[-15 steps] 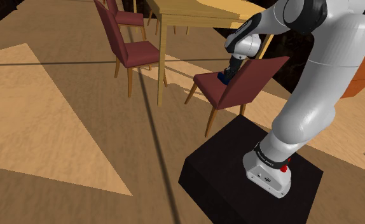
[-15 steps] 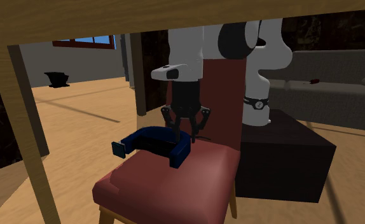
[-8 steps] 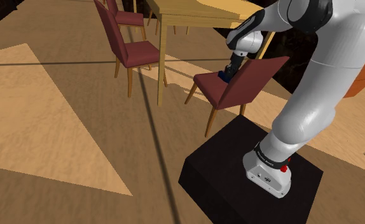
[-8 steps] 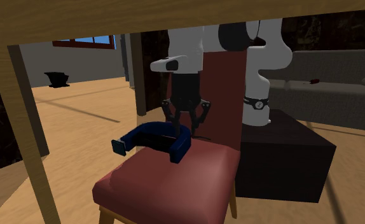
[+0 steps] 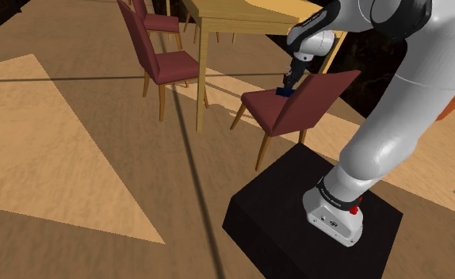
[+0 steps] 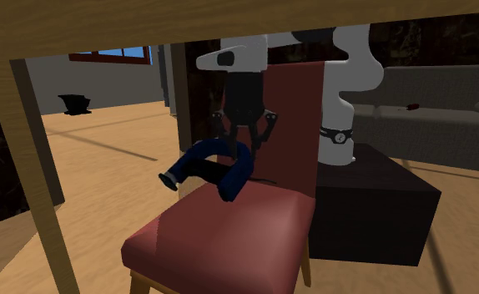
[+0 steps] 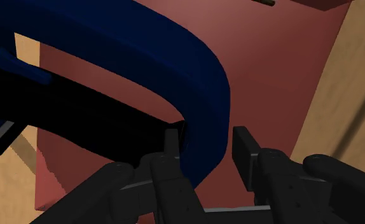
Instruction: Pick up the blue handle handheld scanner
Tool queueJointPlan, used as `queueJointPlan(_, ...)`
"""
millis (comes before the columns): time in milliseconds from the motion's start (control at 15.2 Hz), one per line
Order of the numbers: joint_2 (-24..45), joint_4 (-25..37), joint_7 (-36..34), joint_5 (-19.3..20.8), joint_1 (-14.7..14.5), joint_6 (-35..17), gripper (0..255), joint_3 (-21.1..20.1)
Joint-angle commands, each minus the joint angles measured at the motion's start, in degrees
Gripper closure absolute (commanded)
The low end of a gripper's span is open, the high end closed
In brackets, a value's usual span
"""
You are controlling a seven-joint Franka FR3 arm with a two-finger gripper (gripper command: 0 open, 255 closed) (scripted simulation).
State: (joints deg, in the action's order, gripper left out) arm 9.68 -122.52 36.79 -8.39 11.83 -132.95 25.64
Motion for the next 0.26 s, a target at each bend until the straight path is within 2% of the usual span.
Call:
queueJointPlan(0,-1.0,0.5,-0.5,0.7,-0.1,1.3,255,0.2)
queueJointPlan(198,-1.6,0.8,-0.8,1.1,-0.2,2.1,255,0.3)
